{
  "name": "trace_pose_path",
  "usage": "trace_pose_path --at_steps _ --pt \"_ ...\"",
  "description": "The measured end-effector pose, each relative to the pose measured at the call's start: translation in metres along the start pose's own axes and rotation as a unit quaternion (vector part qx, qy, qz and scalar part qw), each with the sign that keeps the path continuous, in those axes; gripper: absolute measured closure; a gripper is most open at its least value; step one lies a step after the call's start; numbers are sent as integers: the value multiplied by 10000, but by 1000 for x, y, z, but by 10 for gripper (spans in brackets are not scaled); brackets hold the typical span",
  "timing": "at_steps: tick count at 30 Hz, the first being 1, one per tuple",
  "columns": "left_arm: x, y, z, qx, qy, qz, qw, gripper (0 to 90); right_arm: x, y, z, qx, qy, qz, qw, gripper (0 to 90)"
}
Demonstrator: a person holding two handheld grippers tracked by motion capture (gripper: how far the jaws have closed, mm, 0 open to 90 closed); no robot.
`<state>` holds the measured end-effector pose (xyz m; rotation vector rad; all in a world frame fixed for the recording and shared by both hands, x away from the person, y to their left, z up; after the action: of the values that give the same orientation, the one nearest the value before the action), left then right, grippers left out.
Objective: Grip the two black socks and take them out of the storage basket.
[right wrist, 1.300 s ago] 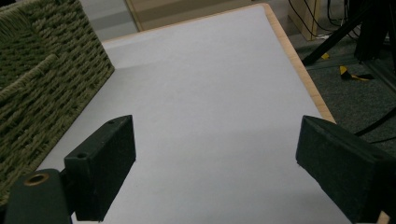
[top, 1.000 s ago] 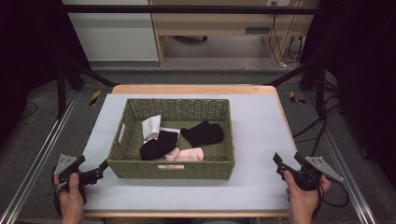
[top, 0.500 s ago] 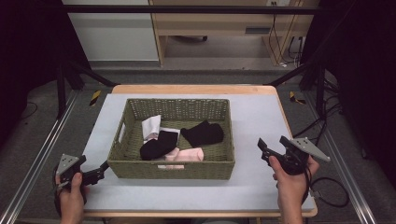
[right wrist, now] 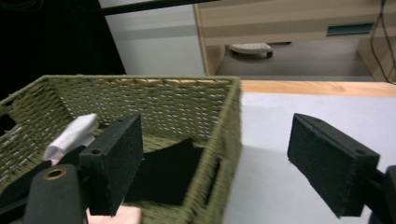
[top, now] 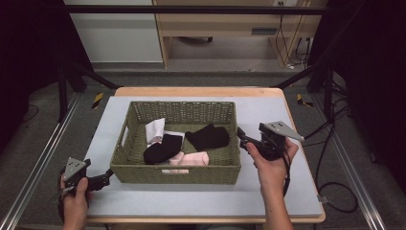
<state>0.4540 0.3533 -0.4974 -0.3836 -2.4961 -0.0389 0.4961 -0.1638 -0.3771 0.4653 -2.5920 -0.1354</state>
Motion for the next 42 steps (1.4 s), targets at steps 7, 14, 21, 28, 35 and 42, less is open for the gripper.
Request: trace_pose_path --at_steps 7,14,21,28,35,42 --pt "-1 1 0 60 28 48 10000 9 -26 30 -14 133 134 -89 9998 217" --pt "-1 2 0 74 20 49 10000 9 -57 54 -24 195 265 -121 9994 251" --pt "-1 1 0 63 45 62 10000 9 -87 66 -27 134 319 -60 9994 277" --pt "-1 2 0 77 39 70 9999 8 -119 70 -22 50 531 96 9985 275" --pt "-2 2 0 74 81 32 9999 1 -142 70 -3 308 1016 262 9940 377" --pt "-2 2 0 73 86 41 9999 1 -158 69 9 290 1405 392 9889 398"
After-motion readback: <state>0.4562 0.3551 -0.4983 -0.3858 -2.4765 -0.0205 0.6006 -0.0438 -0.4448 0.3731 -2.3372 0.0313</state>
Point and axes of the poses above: each handheld gripper's, and its own axes: x roughly backward along the jaws, z roughly out of its underside, y roughly to its left, the point moved 4 cm from there along -x, roughly forward along the jaws, and after that the axes turned 9 degrees about y, right-handed, at the moved point
